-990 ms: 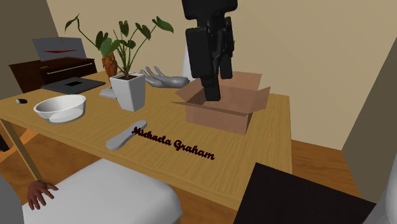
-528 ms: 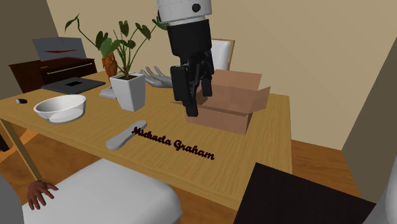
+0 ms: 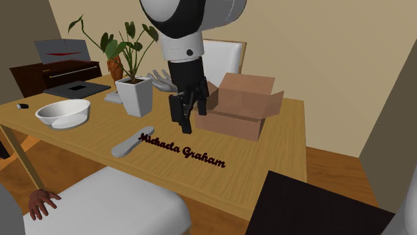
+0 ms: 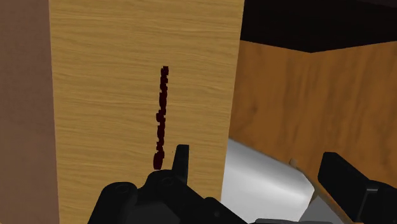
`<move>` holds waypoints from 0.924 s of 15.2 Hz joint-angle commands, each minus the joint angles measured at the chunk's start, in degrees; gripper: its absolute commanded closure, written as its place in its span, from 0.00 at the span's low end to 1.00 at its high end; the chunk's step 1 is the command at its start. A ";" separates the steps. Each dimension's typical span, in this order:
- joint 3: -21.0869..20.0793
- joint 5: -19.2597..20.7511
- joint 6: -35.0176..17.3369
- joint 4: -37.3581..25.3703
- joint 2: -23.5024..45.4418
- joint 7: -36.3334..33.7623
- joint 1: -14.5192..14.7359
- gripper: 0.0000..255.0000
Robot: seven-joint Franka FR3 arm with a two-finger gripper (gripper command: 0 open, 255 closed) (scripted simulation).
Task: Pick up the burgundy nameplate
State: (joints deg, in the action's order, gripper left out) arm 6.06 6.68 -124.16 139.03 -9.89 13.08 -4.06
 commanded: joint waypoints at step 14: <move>1.35 -8.37 -15.45 -21.39 33.78 9.47 -4.72 0.00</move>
State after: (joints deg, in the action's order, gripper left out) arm 7.57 -1.02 -139.18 119.82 21.50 21.84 -8.25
